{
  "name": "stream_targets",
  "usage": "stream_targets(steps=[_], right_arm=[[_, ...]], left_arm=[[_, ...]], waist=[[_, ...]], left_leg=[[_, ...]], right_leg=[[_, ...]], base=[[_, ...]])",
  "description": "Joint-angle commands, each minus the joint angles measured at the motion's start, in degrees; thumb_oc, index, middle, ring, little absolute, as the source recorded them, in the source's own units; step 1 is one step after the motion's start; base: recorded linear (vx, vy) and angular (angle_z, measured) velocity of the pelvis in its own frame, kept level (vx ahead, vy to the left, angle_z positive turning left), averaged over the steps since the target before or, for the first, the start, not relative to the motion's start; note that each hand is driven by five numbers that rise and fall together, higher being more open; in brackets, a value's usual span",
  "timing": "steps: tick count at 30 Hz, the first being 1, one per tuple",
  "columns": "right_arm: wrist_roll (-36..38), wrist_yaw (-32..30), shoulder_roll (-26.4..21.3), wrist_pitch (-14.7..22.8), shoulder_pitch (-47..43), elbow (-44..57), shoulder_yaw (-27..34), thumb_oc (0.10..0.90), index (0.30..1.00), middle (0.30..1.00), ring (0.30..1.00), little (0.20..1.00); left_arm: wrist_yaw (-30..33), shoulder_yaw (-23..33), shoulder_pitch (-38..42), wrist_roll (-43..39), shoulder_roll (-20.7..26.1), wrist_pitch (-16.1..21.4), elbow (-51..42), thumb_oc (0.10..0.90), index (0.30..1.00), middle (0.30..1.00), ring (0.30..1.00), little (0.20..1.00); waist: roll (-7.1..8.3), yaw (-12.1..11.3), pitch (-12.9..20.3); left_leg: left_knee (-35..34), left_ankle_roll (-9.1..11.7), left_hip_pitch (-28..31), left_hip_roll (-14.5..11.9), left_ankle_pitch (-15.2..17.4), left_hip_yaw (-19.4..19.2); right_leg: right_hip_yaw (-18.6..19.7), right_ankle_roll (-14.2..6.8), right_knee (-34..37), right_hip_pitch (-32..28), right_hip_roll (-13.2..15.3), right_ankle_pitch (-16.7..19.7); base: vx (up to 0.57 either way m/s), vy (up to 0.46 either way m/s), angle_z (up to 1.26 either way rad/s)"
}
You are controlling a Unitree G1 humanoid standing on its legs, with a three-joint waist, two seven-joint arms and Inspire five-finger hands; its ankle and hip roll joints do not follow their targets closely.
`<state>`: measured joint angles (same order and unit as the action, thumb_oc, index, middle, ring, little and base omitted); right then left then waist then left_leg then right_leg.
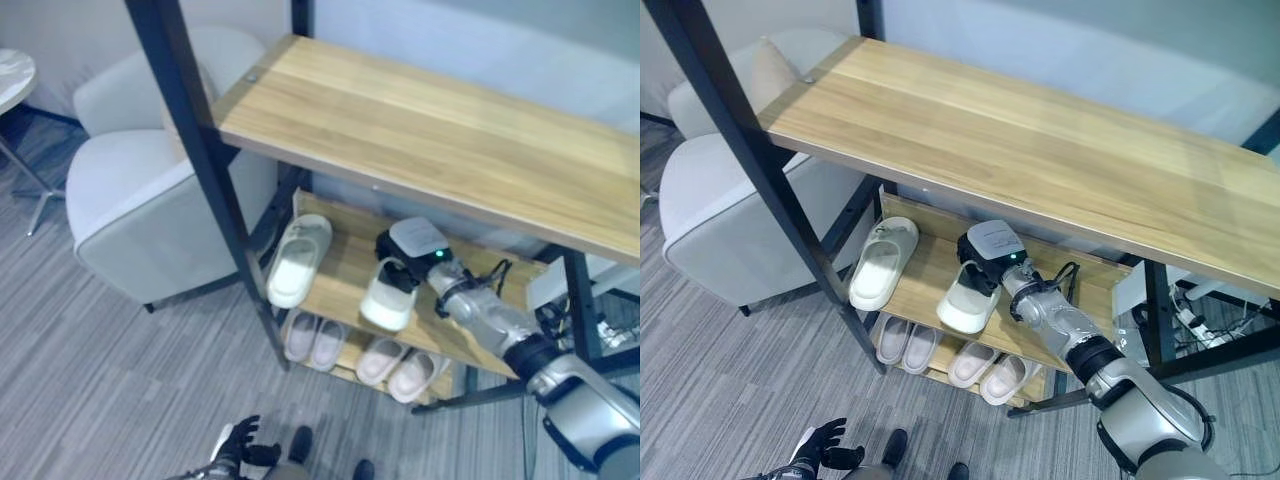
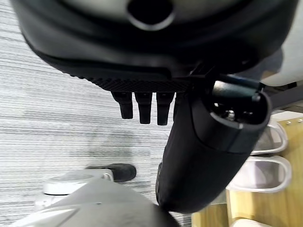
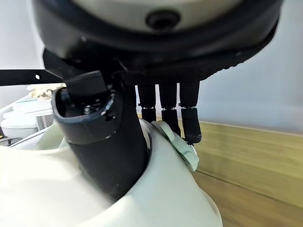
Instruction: Arrange the slippers neatly on the shoe rack.
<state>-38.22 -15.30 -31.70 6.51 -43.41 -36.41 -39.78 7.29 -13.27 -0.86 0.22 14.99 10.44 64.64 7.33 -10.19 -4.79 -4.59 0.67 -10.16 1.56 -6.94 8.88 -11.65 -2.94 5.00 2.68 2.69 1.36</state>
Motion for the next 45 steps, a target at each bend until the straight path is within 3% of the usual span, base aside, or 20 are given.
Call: stream_targets(steps=[1, 19, 20, 21, 22, 23, 45], right_arm=[[-0.59, -6.95, -0.43, -0.45, -10.88, -0.49, 1.14, 0.4, 0.3, 0.3, 0.3, 0.3], [1.42, -9.05, 1.33, -1.32, -17.75, -4.49, -1.8, 0.4, 0.3, 0.3, 0.3, 0.3], [1.41, -9.04, 1.33, -1.33, -17.74, -4.47, -1.79, 0.464, 0.396, 0.396, 0.396, 0.396], [1.51, -9.09, 1.75, -1.25, -17.63, -4.2, -1.82, 0.588, 0.582, 0.582, 0.582, 0.582], [1.51, -9.08, 1.75, -1.25, -17.63, -4.2, -1.81, 0.613, 0.62, 0.62, 0.62, 0.62], [1.63, -8.93, 2.12, -1.14, -17.44, -3.34, -1.74, 0.8, 0.9, 0.9, 0.9, 0.9], [2.22, -6.75, 2.74, 0.86, -8.49, 7.78, 1.49, 0.8, 0.9, 0.9, 0.9, 0.9]], left_arm=[[0.5, -5.25, -1.24, -0.13, -1.4, 0.89, 3.43, 0.8, 0.9, 0.9, 0.9, 0.9], [2.68, -7.39, 0.98, -2.06, -1.47, 1.06, 2.77, 0.8, 0.9, 0.9, 0.9, 0.9], [2.68, -7.4, 0.97, -2.06, -1.47, 1.06, 2.78, 0.8, 0.9, 0.9, 0.9, 0.9], [2.85, -7.64, 1.1, -2.0, -1.59, 1.1, 2.7, 0.8, 0.9, 0.9, 0.9, 0.9], [2.86, -7.64, 1.11, -2.0, -1.59, 1.1, 2.7, 0.8, 0.9, 0.9, 0.9, 0.9], [2.96, -7.59, 1.23, -1.85, -1.69, 0.97, 2.78, 0.8, 0.9, 0.9, 0.9, 0.9], [2.11, -5.62, -0.02, -0.12, -2.92, 0.16, 3.57, 0.8, 0.9, 0.9, 0.9, 0.9]], waist=[[0.3, -1.79, 0.42], [0.78, -3.81, -0.88], [0.78, -3.8, -0.88], [0.84, -3.87, -0.94], [0.85, -3.87, -0.94], [0.88, -3.81, -0.91], [0.48, -1.84, -0.01]], left_leg=[[-0.41, 1.04, 3.77, -0.45, 5.91, -0.51], [-0.41, 1.17, 1.55, 0.02, 5.08, 1.33], [-0.41, 1.17, 1.55, 0.02, 5.08, 1.34], [-0.41, 1.17, 1.55, 0.07, 5.11, 1.37], [-0.41, 1.17, 1.55, 0.07, 5.1, 1.37], [-0.41, 1.19, 1.58, 0.06, 5.13, 1.33], [-0.41, 1.25, 3.14, -0.3, 6.05, 0.13]], right_leg=[[0.08, -3.21, -0.35, 0.47, 1.59, -0.51], [-1.31, -3.15, -0.38, 1.93, 1.79, -0.28], [-1.33, -3.15, -0.37, 1.92, 1.79, -0.28], [-1.42, -3.12, -0.39, 1.93, 1.78, -0.28], [-1.42, -3.12, -0.39, 1.93, 1.78, -0.28], [-1.38, -3.08, -0.39, 1.95, 1.81, -0.29], [-0.75, -3.04, -0.28, 1.27, 1.97, -0.26]], base=[[-0.01, -0.002, 0.03], [0.0, 0.0, 0.02], [-0.01, 0.003, 0.03], [-0.01, 0.002, 0.04], [-0.01, 0.008, 0.04], [0.0, 0.0, 0.0], [0.0, 0.001, 0.0]])
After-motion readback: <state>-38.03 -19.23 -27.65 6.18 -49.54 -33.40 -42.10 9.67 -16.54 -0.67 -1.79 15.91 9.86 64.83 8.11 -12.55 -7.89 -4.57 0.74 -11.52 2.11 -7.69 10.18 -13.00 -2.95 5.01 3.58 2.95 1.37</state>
